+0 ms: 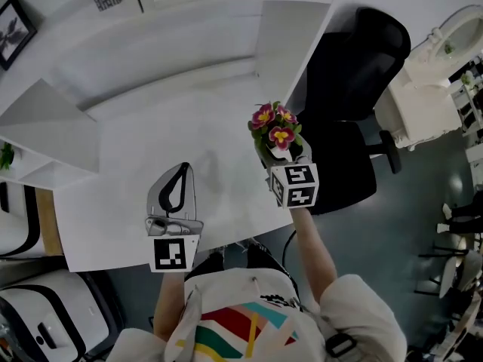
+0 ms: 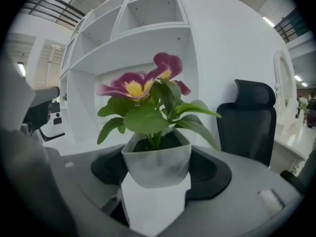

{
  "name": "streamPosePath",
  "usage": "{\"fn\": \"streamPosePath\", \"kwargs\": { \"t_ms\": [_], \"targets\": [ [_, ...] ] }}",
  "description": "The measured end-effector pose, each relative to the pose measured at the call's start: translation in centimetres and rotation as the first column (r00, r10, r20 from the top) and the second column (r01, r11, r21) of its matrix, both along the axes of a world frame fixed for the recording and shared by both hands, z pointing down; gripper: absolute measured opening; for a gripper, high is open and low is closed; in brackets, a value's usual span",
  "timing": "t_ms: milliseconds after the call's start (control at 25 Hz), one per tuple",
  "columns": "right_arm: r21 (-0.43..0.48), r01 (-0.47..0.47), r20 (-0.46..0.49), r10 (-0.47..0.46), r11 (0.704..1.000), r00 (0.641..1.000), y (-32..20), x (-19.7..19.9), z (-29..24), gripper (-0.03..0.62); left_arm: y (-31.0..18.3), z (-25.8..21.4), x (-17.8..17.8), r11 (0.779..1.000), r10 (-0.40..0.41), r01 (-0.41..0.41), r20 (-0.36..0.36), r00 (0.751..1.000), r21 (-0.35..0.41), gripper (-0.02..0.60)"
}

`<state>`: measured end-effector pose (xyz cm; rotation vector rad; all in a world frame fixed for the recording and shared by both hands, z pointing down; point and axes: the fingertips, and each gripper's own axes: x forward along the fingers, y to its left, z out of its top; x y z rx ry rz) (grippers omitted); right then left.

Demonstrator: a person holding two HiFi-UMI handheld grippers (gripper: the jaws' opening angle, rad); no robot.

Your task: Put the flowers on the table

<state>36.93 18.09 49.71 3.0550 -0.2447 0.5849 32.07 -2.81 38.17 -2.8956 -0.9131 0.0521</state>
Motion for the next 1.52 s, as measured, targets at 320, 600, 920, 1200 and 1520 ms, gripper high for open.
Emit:
{"fn": "streamPosePath", "kwargs": {
  "t_ms": [320, 600, 920, 1200, 1520],
  "targets": [
    [0.054, -0.051, 0.157, 0.042, 0.997, 0.987, 3.1, 4.0, 8.2, 0.339, -1.2, 1.8, 0.4, 0.996, -0.034, 0.032, 0.022, 0.999, 0.079, 0.005],
    [0.037, -0.071, 0.235, 0.061, 0.997, 0.970, 4.4, 6.0, 13.1, 0.339, -3.1, 2.6, 0.8, 0.987, -0.085, 0.080, 0.033, 0.996, 0.143, 0.005],
    [0.029, -0.055, 0.264, 0.046, 0.998, 0.963, 4.1, 6.7, 15.1, 0.339, -4.1, 3.5, 0.5, 0.985, -0.110, 0.102, 0.056, 0.992, 0.140, 0.005],
    [0.023, -0.040, 0.260, 0.033, 0.999, 0.965, 3.8, 6.3, 15.4, 0.339, -4.5, 3.9, 0.2, 0.986, -0.115, 0.105, 0.066, 0.991, 0.131, 0.005],
    [0.016, -0.041, 0.283, 0.034, 0.999, 0.959, 3.6, 4.9, 16.4, 0.336, -5.2, 3.9, -0.2, 0.985, -0.126, 0.117, 0.064, 0.990, 0.131, 0.005]
  ]
}}
